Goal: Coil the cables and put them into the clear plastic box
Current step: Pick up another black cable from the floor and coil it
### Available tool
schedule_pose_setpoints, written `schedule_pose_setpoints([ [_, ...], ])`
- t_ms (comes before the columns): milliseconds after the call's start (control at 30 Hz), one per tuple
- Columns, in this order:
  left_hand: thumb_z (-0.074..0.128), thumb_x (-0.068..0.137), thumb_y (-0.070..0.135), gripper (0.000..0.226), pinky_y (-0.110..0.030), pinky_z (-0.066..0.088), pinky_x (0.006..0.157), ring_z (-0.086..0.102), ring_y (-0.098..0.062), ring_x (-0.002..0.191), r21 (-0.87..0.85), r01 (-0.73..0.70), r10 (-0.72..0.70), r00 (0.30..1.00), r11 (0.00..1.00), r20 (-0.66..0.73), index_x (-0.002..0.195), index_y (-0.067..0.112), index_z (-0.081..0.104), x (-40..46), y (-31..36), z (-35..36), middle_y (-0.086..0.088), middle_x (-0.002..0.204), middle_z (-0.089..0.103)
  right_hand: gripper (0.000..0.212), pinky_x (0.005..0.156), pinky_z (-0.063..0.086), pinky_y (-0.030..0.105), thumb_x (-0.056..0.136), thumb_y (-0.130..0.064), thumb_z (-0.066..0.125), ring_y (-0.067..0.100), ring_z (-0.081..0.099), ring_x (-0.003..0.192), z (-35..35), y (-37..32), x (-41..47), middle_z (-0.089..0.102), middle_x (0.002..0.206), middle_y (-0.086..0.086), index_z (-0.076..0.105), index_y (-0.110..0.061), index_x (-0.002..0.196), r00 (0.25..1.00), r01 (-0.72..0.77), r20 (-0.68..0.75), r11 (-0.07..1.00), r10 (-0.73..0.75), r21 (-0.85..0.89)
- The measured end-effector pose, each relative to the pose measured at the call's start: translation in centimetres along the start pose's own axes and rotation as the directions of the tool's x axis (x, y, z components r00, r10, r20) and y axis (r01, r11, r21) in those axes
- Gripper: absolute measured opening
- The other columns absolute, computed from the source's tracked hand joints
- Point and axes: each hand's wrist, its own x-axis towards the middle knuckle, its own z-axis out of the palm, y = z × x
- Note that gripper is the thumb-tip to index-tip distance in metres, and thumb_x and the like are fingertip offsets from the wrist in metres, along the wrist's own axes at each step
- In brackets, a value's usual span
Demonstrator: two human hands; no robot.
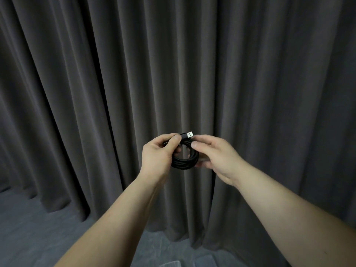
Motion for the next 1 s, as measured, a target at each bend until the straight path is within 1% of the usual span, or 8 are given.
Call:
schedule_pose_setpoints([
  [167,0.066,0.089,0.005,0.021,-0.025,0.055,0.078,0.067,-0.011,0.079,0.045,0.029,-0.035,0.988,0.999,0.150,0.105,0.019,0.069,-0.1,-1.5,-0.8,0.001,0.090,0.074,0.019,0.067,0.053,0.029,0.092,-0.001,0.054,0.019,0.064,0.076,0.2,1.1,0.1,0.070,0.084,0.006,0.068,-0.012,0.096,0.996,-0.067,-0.062,0.998,0.069,0.020],
  [267,0.066,0.088,0.002,0.021,-0.019,0.051,0.068,0.063,-0.005,0.067,0.107,-0.015,0.004,0.995,0.994,0.095,0.101,0.018,0.070,0.1,-2.1,-1.3,0.005,0.079,0.073,0.021,0.069,0.053,0.029,0.092,-0.003,0.055,0.014,0.062,0.069,0.5,1.9,0.3,0.069,0.071,-0.004,0.069,-0.018,0.093,0.996,-0.066,-0.052,0.997,0.068,0.035],
  [433,0.066,0.089,0.003,0.023,-0.019,0.051,0.068,0.064,-0.005,0.066,0.087,-0.002,-0.003,0.998,0.996,0.057,0.104,0.020,0.069,0.4,-3.2,-1.8,0.007,0.077,0.074,0.028,0.060,0.052,0.027,0.092,-0.008,0.058,0.012,0.062,0.068,0.4,3.4,0.4,0.066,0.087,0.000,0.061,-0.023,0.116,0.987,-0.157,0.021,0.987,0.156,0.031],
  [533,0.064,0.092,0.012,0.036,-0.030,0.057,0.080,0.071,-0.013,0.088,-0.045,0.171,-0.166,0.981,0.984,0.105,0.123,0.027,0.052,0.2,-4.8,-1.4,0.005,0.090,0.074,0.034,0.057,0.051,0.025,0.091,-0.006,0.060,0.009,0.061,0.059,-0.1,5.0,0.5,0.068,0.082,-0.001,0.058,-0.018,0.124,0.985,-0.151,-0.077,0.987,0.154,0.045],
  [600,0.063,0.093,0.016,0.038,-0.035,0.057,0.084,0.069,-0.022,0.101,-0.069,0.334,-0.324,0.937,0.940,0.129,0.128,0.018,0.048,-0.2,-6.1,-1.0,-0.005,0.106,0.072,0.028,0.059,0.052,0.025,0.091,-0.005,0.061,0.007,0.063,0.059,-0.8,6.2,0.2,0.069,0.075,-0.004,0.061,-0.019,0.115,0.976,-0.135,-0.163,0.989,0.142,0.056],
  [667,0.062,0.093,0.015,0.027,-0.028,0.055,0.076,0.068,-0.023,0.095,0.077,0.399,-0.406,0.903,0.914,0.140,0.119,0.006,0.059,-0.9,-7.8,-0.5,-0.019,0.113,0.069,0.024,0.059,0.052,0.023,0.091,-0.003,0.060,0.004,0.064,0.061,-1.6,7.7,-0.3,0.069,0.072,-0.006,0.062,-0.026,0.099,0.967,-0.126,-0.215,0.990,0.137,0.064],
  [733,0.064,0.092,0.012,0.013,-0.024,0.053,0.070,0.065,-0.023,0.087,0.159,0.387,-0.407,0.906,0.908,0.116,0.102,0.004,0.067,-1.6,-9.6,0.4,-0.022,0.102,0.069,0.026,0.054,0.051,0.019,0.092,-0.001,0.058,0.002,0.065,0.061,-2.6,9.2,-0.8,0.068,0.074,-0.004,0.060,-0.027,0.092,0.959,-0.132,-0.245,0.989,0.143,0.063],
  [1000,0.066,0.090,0.010,0.005,-0.035,0.055,0.080,0.067,-0.021,0.081,0.141,0.461,-0.462,0.886,0.876,-0.031,0.090,0.006,0.068,-4.3,-15.6,4.9,-0.014,0.087,0.068,0.030,0.059,0.049,0.023,0.092,-0.006,0.060,0.005,0.058,0.059,-8.7,14.5,-2.3,0.066,0.072,-0.008,0.058,-0.035,0.098,0.944,-0.280,-0.156,0.955,0.292,0.094],
])
